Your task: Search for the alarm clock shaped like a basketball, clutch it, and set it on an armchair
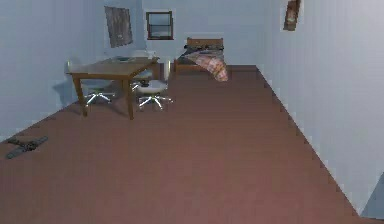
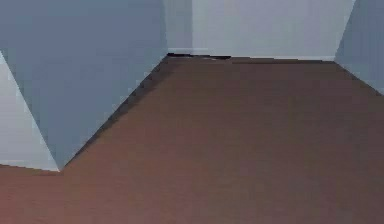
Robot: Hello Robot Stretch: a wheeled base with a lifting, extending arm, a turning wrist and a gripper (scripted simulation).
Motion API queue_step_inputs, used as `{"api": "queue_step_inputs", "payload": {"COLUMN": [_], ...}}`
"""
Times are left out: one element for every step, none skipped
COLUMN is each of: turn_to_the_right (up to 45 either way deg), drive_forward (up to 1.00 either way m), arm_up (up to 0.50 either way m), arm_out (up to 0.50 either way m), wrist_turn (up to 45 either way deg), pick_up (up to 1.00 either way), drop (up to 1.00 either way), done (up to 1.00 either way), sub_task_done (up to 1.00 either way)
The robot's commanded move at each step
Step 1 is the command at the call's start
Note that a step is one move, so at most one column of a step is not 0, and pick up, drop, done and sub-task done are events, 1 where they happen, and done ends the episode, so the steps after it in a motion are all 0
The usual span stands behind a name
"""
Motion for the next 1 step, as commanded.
{"api": "queue_step_inputs", "payload": {"turn_to_the_right": [0.0], "drive_forward": [1.0], "arm_up": [0.0], "arm_out": [0.0], "wrist_turn": [0.0], "pick_up": [0.0], "drop": [0.0], "done": [0.0], "sub_task_done": [0.0]}}
